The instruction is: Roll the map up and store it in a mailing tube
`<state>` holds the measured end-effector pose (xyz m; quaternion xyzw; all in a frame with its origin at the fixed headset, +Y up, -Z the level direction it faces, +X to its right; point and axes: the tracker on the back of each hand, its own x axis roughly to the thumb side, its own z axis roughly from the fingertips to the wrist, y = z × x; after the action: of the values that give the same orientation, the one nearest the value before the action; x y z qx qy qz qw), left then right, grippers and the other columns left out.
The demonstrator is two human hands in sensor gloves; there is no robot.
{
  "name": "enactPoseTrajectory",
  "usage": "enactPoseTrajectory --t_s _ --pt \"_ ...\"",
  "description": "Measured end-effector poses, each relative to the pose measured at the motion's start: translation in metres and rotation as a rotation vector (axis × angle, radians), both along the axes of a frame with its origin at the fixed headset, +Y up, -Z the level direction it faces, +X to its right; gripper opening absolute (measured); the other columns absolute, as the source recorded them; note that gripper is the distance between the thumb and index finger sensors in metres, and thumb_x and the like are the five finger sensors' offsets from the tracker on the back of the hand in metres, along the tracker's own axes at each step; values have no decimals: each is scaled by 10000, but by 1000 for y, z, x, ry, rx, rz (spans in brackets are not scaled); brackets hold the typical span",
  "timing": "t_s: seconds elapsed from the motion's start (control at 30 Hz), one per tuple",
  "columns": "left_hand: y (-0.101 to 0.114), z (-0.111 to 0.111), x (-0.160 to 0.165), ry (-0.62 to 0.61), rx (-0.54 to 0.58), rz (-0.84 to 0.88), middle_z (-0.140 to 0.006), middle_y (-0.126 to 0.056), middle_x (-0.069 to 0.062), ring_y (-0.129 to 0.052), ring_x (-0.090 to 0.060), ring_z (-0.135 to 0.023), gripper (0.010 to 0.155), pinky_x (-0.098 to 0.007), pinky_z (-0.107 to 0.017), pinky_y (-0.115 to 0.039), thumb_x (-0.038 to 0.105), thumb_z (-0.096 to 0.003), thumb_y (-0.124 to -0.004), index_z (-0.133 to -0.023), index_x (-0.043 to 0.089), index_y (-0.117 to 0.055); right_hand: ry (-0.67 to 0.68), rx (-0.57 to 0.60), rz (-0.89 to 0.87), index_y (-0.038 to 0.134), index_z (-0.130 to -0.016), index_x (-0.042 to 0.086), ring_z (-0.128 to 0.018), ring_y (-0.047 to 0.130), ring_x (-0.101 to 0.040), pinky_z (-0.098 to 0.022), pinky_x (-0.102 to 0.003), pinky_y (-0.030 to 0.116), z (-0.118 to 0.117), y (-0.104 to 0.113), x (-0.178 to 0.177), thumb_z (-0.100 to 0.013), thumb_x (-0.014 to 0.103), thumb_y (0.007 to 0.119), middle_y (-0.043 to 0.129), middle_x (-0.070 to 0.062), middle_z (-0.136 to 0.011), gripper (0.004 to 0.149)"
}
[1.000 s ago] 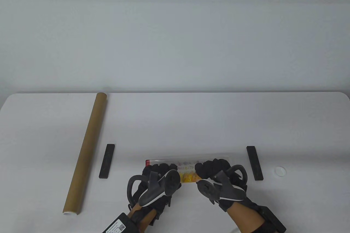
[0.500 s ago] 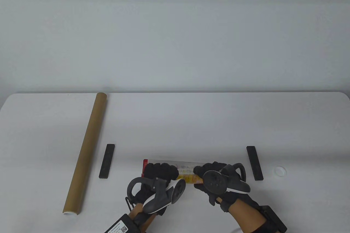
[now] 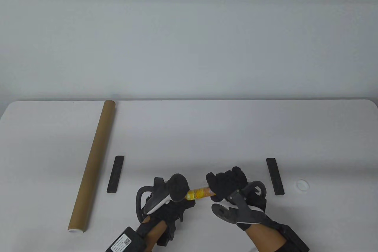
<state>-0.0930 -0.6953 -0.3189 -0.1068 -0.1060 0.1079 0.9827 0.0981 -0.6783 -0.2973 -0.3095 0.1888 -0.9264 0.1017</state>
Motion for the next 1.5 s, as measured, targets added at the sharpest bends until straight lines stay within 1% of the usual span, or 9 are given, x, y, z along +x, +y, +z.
enactPoseTrajectory --t_s 0.17,0.33,0.47,0.67,0.77,0.93,1.27,1.37,1.5 --pt "-1 1 4 -19 34 -22 -597 -970 78 -1028 -148 -518 489 -379 -611 -797 634 -312 -940 -738 398 -894 -21 -37 14 852 -900 119 -543 970 -313 -535 -587 751 -4 -2 0 -415 429 976 920 -62 -690 589" --pt "5 12 13 -10 227 -155 -716 -941 73 -1009 -175 -637 578 -403 -662 -763 652 -322 -915 -835 400 -830 -50 -81 -10 866 -877 116 -508 984 -296 -512 -575 772 -10 -4 3 -423 422 972 933 -54 -658 558" --pt "10 19 19 -4 314 -208 -792 -936 68 -1014 -187 -690 598 -409 -671 -765 619 -338 -916 -881 402 -793 -66 -142 -52 876 -864 109 -486 990 -294 -492 -571 782 -12 -2 6 -426 420 972 938 -57 -642 546" --pt "15 25 23 -13 500 -292 -672 -955 91 -1025 -140 -597 585 -389 -647 -780 620 -301 -950 -832 408 -826 -51 -315 -176 883 -856 94 -469 992 -298 -474 -572 786 -19 -3 12 -428 417 973 943 -65 -628 544" --pt "15 26 23 -20 520 -306 -623 -964 101 -1032 -126 -546 568 -377 -627 -793 635 -285 -958 -795 408 -850 -45 -353 -191 881 -858 95 -471 991 -299 -474 -571 785 -21 -5 13 -427 418 974 942 -65 -631 546" --pt "16 23 22 -20 457 -287 -578 -968 105 -1032 -128 -505 483 -371 -608 -804 633 -291 -960 -719 422 -883 -33 -289 -175 860 -892 89 -525 982 -318 -510 -589 755 -18 -5 12 -430 429 970 930 -77 -670 584" --pt "9 9 8 17 155 -98 -569 -973 100 -1037 -130 -493 469 -369 -600 -811 631 -301 -957 -711 415 -891 -19 -42 -44 791 -977 101 -670 935 -378 -584 -642 679 -3 -1 3 -424 448 968 881 -105 -794 676" --pt "6 5 4 16 83 -48 -568 -973 98 -1036 -132 -494 463 -371 -599 -810 628 -306 -958 -711 412 -893 -14 1 -22 795 -973 103 -655 948 -360 -586 -632 689 0 1 1 -415 451 973 893 -92 -779 681" --pt "4 3 4 -2 51 -35 -568 -973 96 -1035 -133 -496 461 -372 -601 -808 627 -308 -958 -710 410 -893 -17 -25 -12 837 -925 106 -556 976 -313 -548 -593 741 -2 0 0 -403 449 983 924 -61 -695 642"
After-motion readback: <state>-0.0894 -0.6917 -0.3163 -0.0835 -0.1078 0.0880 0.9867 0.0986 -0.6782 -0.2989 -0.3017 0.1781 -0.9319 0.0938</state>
